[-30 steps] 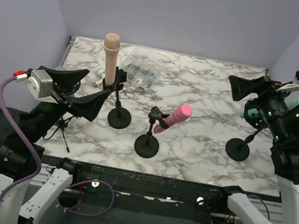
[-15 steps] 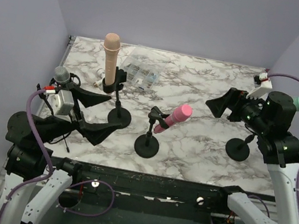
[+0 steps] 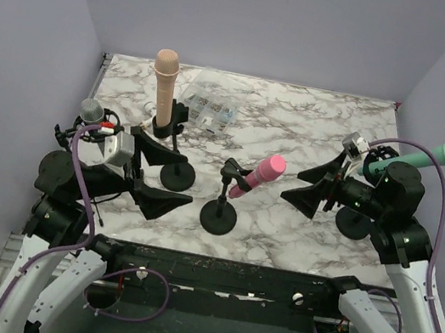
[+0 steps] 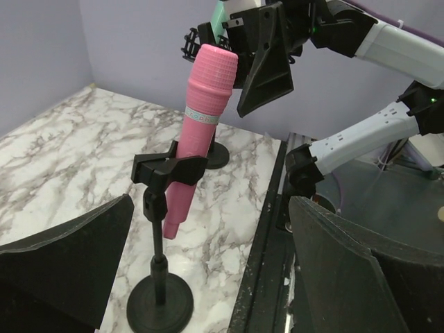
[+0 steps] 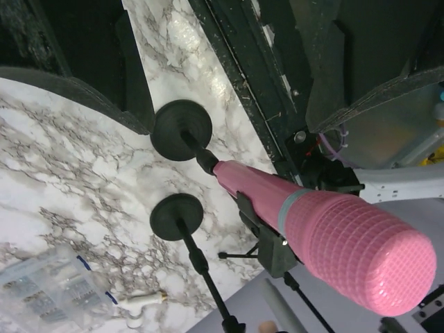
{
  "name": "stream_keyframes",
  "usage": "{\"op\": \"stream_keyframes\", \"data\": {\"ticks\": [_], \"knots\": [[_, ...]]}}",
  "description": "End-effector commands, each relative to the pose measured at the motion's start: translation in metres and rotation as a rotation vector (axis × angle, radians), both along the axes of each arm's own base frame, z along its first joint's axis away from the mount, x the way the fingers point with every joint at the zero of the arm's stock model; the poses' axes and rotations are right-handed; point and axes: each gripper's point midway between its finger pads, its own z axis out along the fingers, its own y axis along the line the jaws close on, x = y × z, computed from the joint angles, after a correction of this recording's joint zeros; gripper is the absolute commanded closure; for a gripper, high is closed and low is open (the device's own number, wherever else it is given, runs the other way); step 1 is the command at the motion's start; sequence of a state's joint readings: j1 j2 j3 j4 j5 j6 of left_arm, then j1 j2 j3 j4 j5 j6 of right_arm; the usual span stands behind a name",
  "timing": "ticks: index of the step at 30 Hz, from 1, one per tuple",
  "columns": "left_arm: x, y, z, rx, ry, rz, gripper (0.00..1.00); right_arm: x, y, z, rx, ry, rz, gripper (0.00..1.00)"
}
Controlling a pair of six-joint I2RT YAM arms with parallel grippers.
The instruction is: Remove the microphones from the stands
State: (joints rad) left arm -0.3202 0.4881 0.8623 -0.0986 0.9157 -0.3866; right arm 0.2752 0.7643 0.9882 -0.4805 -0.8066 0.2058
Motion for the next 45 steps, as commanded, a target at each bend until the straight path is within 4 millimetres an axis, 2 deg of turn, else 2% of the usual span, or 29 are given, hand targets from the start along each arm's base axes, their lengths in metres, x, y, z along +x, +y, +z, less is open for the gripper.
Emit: {"op": "stream_keyframes", "data": {"ticks": [1,8,12,14,23,30,34,39,42,45], "knots": [[0.001,-0.01,-0.001,-0.021,0.011,-0.047,0.01,-0.009,0.012,0.02,0.073,-0.118,0.116,0.0],[0.013,-0.023,-0.009,-0.025,0.082,-0.048,0.01,0.008,0.027,0.03,0.11,-0.119,0.101,0.0],[0.017,-0.035,-0.013,-0.017,0.113,-0.059,0.01,0.008,0.057,0.022,0.043,-0.114,0.097,0.0],[0.019,-0.04,-0.012,-0.012,0.115,-0.067,0.01,0.007,0.064,0.027,0.044,-0.155,0.05,0.0],[0.034,-0.051,-0.021,0.009,0.153,0.002,0.01,0.012,0.068,0.037,0.084,-0.21,-0.063,0.0],[0.053,-0.051,-0.028,0.015,0.201,0.093,0.01,0.011,0.073,0.037,0.098,-0.21,-0.088,0.08],[0.056,-0.052,-0.03,0.024,0.215,0.106,0.01,0.01,0.072,0.041,0.11,-0.228,-0.108,0.15],[0.058,-0.055,-0.035,0.036,0.232,0.101,0.01,0.009,0.074,0.036,0.108,-0.24,-0.1,0.25],[0.058,-0.058,-0.038,0.057,0.248,0.082,0.01,0.002,0.078,0.036,0.12,-0.249,-0.051,0.39],[0.056,-0.061,-0.039,0.076,0.253,0.061,0.01,-0.002,0.084,0.032,0.119,-0.248,-0.011,0.62]]}}
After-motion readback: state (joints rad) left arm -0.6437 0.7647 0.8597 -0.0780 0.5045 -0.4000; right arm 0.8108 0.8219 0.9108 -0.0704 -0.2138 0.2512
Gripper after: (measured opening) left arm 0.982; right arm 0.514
